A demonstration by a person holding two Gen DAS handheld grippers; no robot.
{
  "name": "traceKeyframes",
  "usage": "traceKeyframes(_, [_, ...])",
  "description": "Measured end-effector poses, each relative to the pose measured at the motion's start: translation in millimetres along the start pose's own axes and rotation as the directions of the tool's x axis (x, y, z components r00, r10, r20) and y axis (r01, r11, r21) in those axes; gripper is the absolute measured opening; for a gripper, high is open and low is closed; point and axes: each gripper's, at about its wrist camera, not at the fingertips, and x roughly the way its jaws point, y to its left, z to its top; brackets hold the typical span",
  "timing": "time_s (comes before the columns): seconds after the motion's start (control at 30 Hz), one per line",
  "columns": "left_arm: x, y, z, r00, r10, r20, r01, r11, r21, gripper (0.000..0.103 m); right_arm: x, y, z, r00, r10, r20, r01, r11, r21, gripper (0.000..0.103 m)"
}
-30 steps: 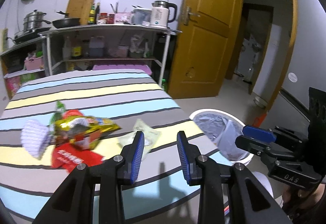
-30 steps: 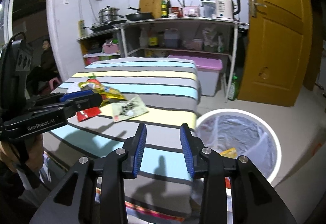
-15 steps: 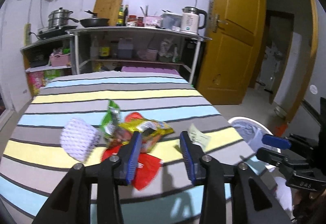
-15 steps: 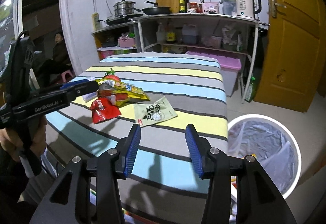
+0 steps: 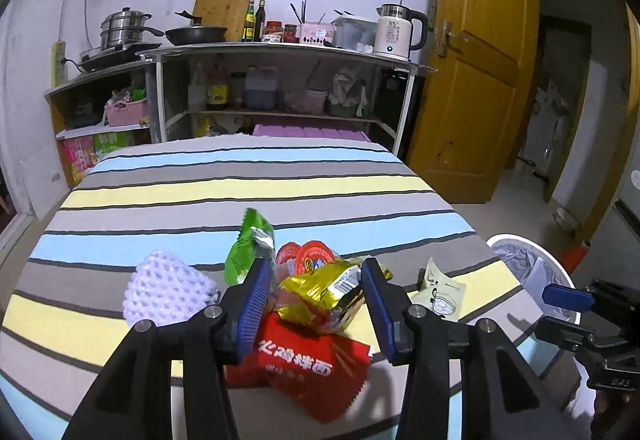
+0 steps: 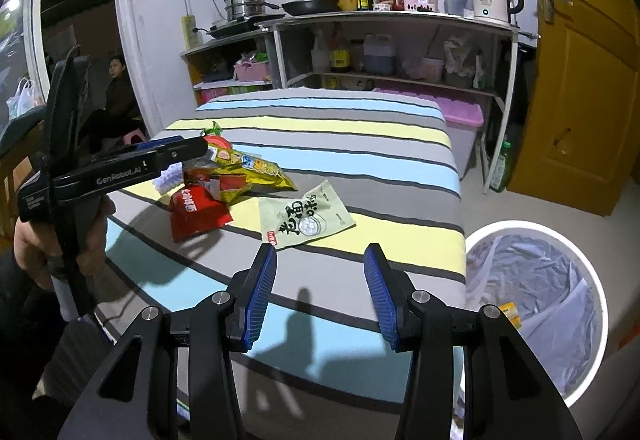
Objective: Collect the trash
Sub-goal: 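Move both tools back over the remaining wrappers on the table, then close the right tool on the pale green packet while the left tool closes on the gold wrapper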
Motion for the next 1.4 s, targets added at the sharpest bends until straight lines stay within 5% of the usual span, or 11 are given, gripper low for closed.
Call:
traceKeyframes(0.53, [-4.1,-14.5,-12.8,0.998,-0.067,-0.020,0.068,0.997,0.042,0.046,21.0,2.8,8.2,0.999,0.017,-0.027,-0.017,1.000,-0.006,0.047])
traceKeyframes(0.87, [1.7,-16.6,-11.3,0.997,-0.074,-0.028,0.075,0.996,0.038,0.020,22.0,3.4,10.3,1.000,0.012,-0.028,-0.012,1.000,0.004,0.047])
traceKeyframes(1.4, [-23.0,3.5,-9.0,0.996,-0.082,0.038,0.084,0.996,-0.042,0.016,53.5,16.0,26.7,0.997,0.058,-0.057,-0.058,0.998,0.007,0.047])
